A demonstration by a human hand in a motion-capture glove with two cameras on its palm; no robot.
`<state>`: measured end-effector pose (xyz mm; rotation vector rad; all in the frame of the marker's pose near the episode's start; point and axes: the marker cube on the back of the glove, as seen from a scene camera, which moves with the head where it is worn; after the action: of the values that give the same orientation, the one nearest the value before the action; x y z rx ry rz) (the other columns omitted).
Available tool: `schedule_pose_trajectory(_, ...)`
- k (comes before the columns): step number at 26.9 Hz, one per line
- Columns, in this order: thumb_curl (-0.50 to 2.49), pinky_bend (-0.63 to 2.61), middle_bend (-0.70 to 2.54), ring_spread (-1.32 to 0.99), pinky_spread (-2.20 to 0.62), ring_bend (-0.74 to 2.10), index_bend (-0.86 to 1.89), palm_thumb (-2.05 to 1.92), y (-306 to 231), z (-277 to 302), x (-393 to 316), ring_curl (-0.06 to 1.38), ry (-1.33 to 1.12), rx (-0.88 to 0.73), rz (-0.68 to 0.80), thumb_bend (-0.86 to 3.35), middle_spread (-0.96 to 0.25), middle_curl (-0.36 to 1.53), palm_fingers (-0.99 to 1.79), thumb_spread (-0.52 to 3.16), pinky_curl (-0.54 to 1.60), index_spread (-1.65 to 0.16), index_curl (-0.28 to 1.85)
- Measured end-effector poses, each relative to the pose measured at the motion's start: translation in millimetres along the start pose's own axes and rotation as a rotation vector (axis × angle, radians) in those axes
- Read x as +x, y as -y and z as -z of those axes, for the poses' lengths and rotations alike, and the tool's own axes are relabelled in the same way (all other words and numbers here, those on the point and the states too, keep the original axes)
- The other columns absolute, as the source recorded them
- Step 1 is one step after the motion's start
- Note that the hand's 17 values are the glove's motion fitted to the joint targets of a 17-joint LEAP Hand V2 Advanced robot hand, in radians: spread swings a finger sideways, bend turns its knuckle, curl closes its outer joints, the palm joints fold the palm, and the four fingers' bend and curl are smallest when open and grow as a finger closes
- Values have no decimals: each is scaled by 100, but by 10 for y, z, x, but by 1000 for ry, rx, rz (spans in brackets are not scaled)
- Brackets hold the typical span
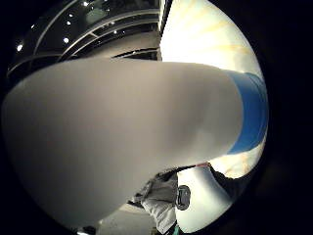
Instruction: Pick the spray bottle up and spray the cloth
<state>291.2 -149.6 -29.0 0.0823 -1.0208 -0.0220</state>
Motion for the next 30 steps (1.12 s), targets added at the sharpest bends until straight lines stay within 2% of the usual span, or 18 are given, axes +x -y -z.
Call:
schedule_pose_trajectory(14, 35, 43, 15, 4, 24, 22, 5, 55, 92, -133, 10, 23, 36, 10, 15, -3, -10, 17, -22, 73, 33, -47, 0)
schedule_pose_trajectory(19, 35, 47, 23, -1, 22, 29, 7, 60, 117, -156, 6, 26, 31, 33, 22, -2, -13, 21, 3, 74, 35, -45, 1)
schedule_pose_trajectory(25, 35, 53, 26, -4, 22, 35, 7, 63, 140, -175, -16, 28, 27, 32, 22, -3, -15, 25, 6, 74, 36, -45, 2)
schedule_pose_trajectory(30, 36, 41, 42, -9, 20, 40, 17, 66, 160, -221, -34, 27, 17, 19, 34, -2, -17, 30, 37, 75, 32, -44, 7)
